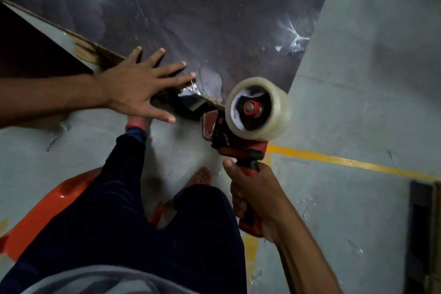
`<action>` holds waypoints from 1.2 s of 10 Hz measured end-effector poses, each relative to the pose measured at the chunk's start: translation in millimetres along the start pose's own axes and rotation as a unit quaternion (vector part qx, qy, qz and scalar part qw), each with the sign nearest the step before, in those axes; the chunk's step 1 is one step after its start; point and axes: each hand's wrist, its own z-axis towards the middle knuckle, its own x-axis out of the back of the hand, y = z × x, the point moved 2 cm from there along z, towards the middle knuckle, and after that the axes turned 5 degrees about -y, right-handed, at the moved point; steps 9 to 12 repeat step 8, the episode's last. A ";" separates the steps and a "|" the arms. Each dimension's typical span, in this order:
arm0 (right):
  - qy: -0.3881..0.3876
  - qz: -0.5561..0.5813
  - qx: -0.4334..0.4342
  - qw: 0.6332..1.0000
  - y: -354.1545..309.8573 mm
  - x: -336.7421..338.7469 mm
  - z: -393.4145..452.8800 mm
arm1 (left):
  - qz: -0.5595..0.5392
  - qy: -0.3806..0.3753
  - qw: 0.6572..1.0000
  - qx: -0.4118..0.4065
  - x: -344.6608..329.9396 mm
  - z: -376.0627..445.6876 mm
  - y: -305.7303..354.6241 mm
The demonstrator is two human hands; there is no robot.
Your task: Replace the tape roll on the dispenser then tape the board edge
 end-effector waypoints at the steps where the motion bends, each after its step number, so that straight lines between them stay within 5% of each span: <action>1: -0.027 0.061 0.077 0.995 -46.5 -9.0 22.7 | 0.003 0.031 0.999 0.014 8.4 11.9 -16.2; 3: -0.072 0.248 0.152 0.954 -145.3 -32.7 169.9 | -0.036 0.087 0.993 0.075 40.6 55.8 -86.7; 5: -0.091 0.305 0.170 0.933 -214.1 -54.3 247.9 | -0.083 0.118 0.985 0.099 64.8 98.8 -128.7; 6: -0.051 0.240 0.161 0.956 -233.6 -60.1 261.3 | -0.096 0.125 0.982 0.102 70.5 111.8 -136.0; 7: 0.076 0.045 0.179 0.980 -251.6 -53.4 256.6 | -0.107 0.124 0.980 0.109 82.9 115.3 -143.8; 8: 0.268 -0.263 0.196 0.906 -243.2 -41.7 231.7 | -0.117 0.104 0.983 0.097 80.2 108.6 -143.6; 12: 0.268 -0.263 0.196 0.906 -243.2 -41.7 231.7 | -0.117 0.104 0.983 0.097 80.2 108.6 -143.6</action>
